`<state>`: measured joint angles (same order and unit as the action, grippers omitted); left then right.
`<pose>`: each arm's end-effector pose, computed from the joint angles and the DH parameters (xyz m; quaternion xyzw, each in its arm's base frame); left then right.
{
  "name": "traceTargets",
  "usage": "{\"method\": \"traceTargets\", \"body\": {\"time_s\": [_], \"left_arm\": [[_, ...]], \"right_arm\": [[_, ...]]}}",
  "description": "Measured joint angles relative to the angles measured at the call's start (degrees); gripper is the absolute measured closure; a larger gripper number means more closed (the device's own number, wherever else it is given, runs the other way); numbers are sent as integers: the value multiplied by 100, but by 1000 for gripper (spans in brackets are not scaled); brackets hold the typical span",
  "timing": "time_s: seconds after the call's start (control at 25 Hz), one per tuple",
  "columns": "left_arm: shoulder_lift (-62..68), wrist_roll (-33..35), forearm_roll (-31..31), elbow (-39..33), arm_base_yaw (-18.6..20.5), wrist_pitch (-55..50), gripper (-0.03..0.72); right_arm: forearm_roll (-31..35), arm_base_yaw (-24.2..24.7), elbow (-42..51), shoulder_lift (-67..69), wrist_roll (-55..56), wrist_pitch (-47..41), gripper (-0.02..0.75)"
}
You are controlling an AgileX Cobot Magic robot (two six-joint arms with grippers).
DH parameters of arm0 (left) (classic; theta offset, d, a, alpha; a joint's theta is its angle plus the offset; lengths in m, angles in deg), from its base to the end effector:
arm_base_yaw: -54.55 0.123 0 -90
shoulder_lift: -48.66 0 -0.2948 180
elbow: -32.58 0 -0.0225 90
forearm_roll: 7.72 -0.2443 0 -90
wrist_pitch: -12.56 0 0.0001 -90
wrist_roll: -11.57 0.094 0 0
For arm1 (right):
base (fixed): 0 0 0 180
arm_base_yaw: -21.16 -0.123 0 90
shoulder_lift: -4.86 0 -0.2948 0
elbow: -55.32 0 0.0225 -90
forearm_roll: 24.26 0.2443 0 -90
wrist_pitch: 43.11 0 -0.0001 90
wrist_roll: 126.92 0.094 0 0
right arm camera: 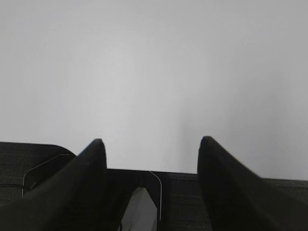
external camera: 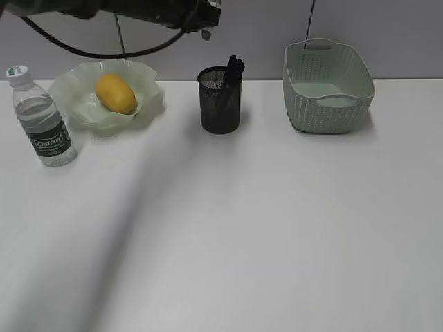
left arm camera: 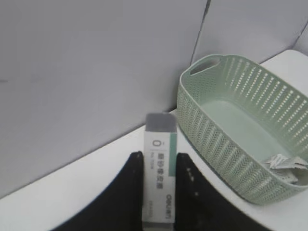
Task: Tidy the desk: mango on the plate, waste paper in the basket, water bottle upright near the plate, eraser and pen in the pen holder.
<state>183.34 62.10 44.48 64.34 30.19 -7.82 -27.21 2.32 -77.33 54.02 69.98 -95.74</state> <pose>0.4737 -0.2430 0.2606 0.2501 0.8039 -0.2255 0.4902 0.0965 0.0289 0.2600 -0.0259 0.9633 0.0589 0.2605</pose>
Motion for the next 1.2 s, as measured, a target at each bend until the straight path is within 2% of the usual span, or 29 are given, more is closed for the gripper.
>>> {"method": "traceTargets", "body": {"time_s": [0.2,0.44,0.56,0.72,1.0,1.2], "left_arm": [[375,-2,281,-5,-195,386,537],[575,-2,478,-5,-215,777,534],[572,-2,506,-5,-215,854,491],[572,-6,525,-5,-215,837,394],[546,-6,531,-5,-215,556,369],[234,-22,406,-5,-168,-229,365]], "right_arm": [[0,0,0,0,0,0,259],[0,0,0,0,0,0,259],[0,0,0,0,0,5,259],[0,0,0,0,0,5,259],[0,0,0,0,0,24,259],[0,0,0,0,-48,41,259]]}}
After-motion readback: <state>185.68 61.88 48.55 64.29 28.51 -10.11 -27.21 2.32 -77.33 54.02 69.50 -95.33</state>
